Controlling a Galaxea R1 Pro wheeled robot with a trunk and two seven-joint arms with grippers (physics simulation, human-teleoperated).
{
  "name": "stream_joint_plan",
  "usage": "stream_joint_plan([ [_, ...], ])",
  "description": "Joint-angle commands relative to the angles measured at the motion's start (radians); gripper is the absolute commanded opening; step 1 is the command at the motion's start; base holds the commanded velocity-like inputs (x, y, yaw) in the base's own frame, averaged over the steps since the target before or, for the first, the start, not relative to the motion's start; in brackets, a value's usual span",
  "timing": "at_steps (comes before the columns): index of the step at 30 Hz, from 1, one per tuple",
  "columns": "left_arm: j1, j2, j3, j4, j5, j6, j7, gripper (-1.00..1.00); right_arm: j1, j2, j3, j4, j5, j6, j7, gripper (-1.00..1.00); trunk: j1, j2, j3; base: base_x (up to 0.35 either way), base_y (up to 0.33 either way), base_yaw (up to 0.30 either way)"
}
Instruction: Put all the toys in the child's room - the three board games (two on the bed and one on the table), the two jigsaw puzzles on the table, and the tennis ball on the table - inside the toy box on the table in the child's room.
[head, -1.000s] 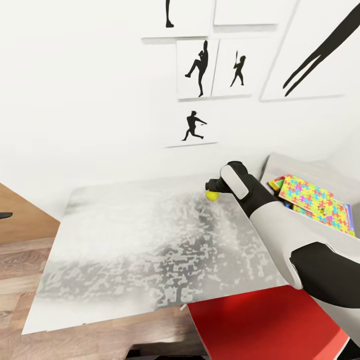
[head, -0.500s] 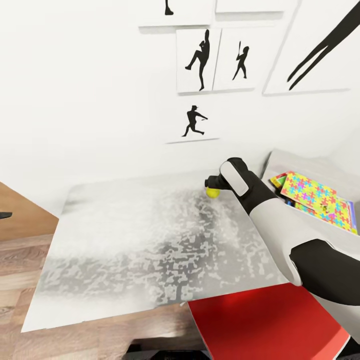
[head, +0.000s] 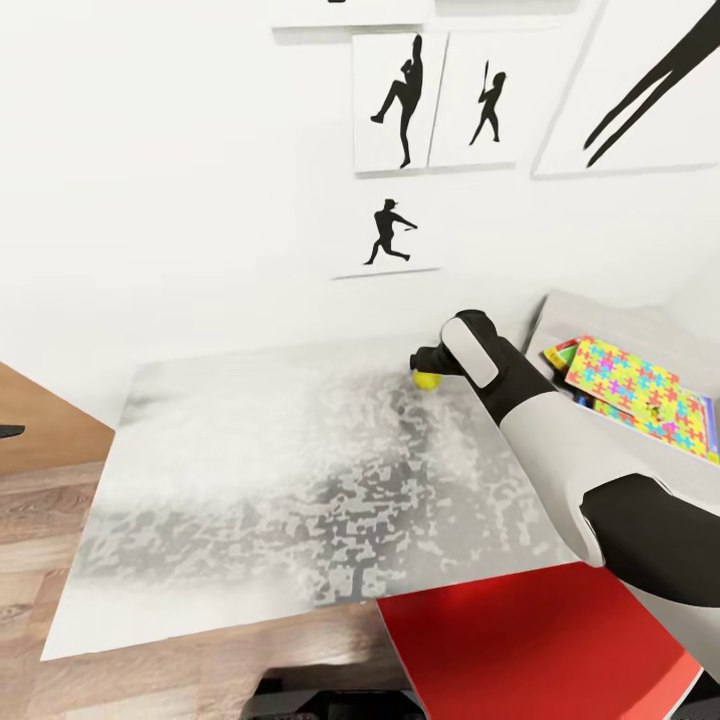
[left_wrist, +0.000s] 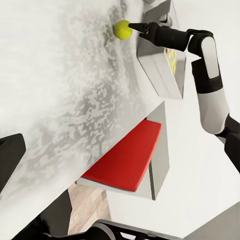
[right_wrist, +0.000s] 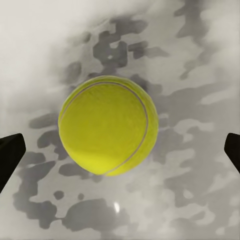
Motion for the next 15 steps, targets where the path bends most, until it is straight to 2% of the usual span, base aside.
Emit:
stream_joint_plan([
  [1,-0.006,0.001,-0.008,0.000,0.004,0.008,-0.003,1.00,-0.002,-0.001,0.004,-0.001,-0.011,0.001,-0.010,1.00,0.001,-0.002,-0.003,0.000,0.000,0.000],
  [15,-0.006,0.000,-0.010,0.000,0.000,0.008,-0.002,1.00,-0.024,0.005,-0.002,-0.001,-0.011,0.004,-0.010,1.00,0.001,-0.002,-0.026,0.000,0.000,0.000],
])
